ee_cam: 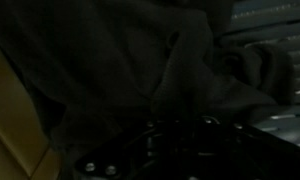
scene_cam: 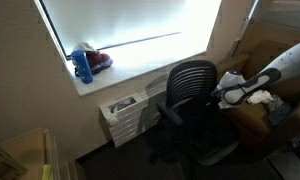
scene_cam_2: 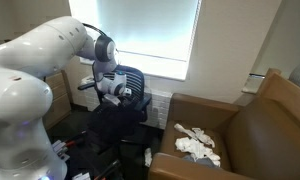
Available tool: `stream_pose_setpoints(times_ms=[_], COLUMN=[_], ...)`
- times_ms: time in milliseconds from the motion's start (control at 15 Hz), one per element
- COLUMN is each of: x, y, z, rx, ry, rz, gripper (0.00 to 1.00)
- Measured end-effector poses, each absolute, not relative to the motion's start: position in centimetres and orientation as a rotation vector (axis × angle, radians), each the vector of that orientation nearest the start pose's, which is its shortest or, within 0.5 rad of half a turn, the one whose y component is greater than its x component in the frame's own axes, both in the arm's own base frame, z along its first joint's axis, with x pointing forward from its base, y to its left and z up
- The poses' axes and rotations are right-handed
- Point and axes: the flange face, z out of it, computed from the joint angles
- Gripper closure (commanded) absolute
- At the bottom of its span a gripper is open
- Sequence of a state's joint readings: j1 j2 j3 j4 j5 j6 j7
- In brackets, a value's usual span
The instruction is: Hang the pair of trousers on the left side and hang the blue shirt on the right side of the chair
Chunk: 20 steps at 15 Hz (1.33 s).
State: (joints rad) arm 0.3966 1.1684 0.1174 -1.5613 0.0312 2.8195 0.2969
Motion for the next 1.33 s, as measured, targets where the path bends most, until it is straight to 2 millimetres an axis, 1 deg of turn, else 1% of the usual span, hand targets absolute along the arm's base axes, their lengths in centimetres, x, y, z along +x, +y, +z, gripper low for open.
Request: stream_pose_setpoints(times_ms=[133,333,533,733,800,867,1000,1133,1200,1267,1333], x=[58.1,58.2,57.1,55.6,54.9,54.5,54.3,53.6,53.3,53.0,52.6], y=[32.9,35.2,37.0,38.2,38.6,39.2,40.5,40.7,40.2,39.4,38.3], z=[1.4,8.5,15.3,22.2,24.6,27.2,34.2,41.6,45.1,48.0,50.1], rx=[-2.931,-2.834,-2.722,-2.572,-2.516,-2.483,-2.393,-2.299,-2.257,-2.228,-2.215], ry=[-0.213,-0.276,-0.327,-0.272,-0.249,-0.230,-0.206,-0.192,-0.182,-0.174,-0.174], rz=[-0.249,-0.519,-0.782,-1.033,-1.104,-1.141,-1.238,-1.353,-1.413,-1.457,-1.488], gripper=[0.97,0.97,0.97,0.97,0.97,0.97,0.97,0.97,0.97,0.97,0.97])
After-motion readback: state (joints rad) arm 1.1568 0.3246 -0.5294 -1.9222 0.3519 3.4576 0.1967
